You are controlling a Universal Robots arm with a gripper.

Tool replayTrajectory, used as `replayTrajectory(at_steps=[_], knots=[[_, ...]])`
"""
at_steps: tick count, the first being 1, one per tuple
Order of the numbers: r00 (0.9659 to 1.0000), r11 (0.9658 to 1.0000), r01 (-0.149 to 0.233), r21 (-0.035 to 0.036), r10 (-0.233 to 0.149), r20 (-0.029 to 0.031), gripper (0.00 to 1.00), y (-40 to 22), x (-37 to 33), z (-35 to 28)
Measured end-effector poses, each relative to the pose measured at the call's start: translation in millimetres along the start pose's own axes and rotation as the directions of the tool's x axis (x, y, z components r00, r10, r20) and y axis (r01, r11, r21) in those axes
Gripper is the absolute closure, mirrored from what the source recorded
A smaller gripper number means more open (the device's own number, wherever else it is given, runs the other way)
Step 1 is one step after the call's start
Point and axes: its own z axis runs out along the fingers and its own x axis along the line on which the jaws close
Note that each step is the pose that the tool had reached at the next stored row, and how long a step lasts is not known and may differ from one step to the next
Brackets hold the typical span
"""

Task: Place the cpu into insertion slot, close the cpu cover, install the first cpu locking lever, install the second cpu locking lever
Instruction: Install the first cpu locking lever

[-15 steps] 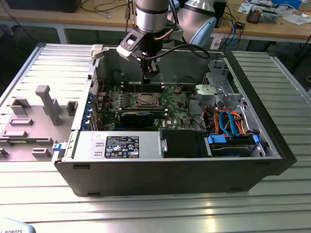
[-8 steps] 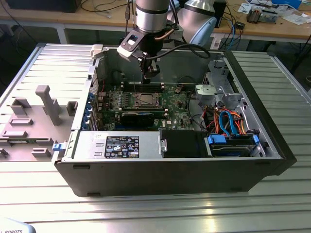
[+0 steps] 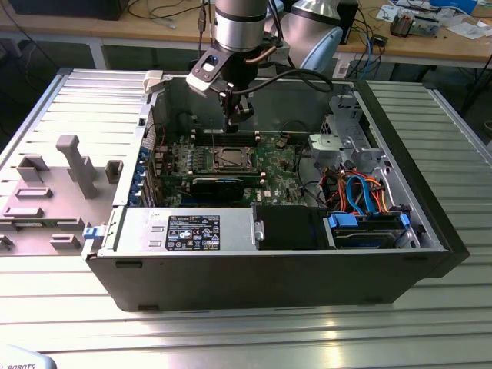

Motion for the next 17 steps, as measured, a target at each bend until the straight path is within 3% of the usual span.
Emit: replayTrajectory(at_steps=[17], knots=[[0.9977,0.9977,0.067,0.001,-0.067,0.0019,0.89,0.0,0.0,0.0]])
